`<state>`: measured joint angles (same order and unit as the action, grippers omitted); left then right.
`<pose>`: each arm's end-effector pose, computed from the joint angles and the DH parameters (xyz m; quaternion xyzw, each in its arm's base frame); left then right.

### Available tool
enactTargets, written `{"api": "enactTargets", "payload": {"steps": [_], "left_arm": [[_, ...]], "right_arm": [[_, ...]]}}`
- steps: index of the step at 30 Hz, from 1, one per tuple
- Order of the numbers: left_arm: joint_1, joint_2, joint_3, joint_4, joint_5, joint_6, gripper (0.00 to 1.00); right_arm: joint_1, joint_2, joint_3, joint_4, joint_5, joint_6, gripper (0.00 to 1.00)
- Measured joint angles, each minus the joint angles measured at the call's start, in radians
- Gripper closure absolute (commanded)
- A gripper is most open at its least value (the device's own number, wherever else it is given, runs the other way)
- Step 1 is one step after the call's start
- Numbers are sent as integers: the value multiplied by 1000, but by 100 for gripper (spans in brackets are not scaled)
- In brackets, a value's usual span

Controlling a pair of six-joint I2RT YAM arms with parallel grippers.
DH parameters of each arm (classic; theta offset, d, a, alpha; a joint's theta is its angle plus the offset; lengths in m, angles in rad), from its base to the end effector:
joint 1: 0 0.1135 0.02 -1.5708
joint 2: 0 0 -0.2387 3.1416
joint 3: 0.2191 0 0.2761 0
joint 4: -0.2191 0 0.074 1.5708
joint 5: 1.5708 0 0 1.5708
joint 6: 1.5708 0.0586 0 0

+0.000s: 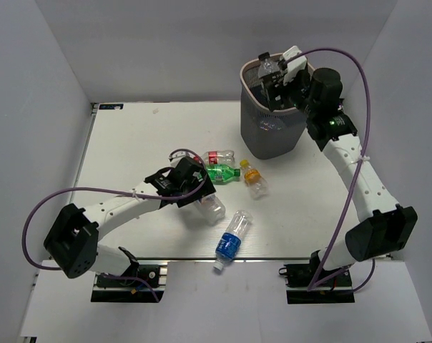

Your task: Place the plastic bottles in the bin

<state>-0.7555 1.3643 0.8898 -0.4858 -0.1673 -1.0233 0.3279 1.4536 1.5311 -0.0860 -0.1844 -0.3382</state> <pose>0.2351 -0.2080 0.1694 -0.1518 0.9386 -0.1824 0.2505 0.3636 0.1350 0.4301 -0.2924 0.6470 0.0618 0.7014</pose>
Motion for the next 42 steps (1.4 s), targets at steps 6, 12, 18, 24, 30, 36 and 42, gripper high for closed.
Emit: {"api": "enactTargets", "payload": {"steps": [6,12,18,24,30,36,42], "left_arm": [[-15,65,0,4,-10,13,0],[-30,140,1,8,-34,20,0],[-40,237,40,-6,-61,29,29],[-51,234,60,-48,-70,39,78],[-87,16,78,-168,-118,46,87],[-101,-187,241,-39,-154,184,87],[-90,-5,542,249,-157,377,82]], "right_arm": [[-67,14,11,-63,-56,40,10],[-94,-160,-183,-39,-230,66,24],[-100,-339,-380,-18,-491,23,54],[-100,-361,-453,-186,-685,-87,40],[-99,-399,-637,-314,-680,-216,10],[-98,-403,-793,-335,-580,-240,10],[-98,-395,-848,-257,-460,-183,21]]}}
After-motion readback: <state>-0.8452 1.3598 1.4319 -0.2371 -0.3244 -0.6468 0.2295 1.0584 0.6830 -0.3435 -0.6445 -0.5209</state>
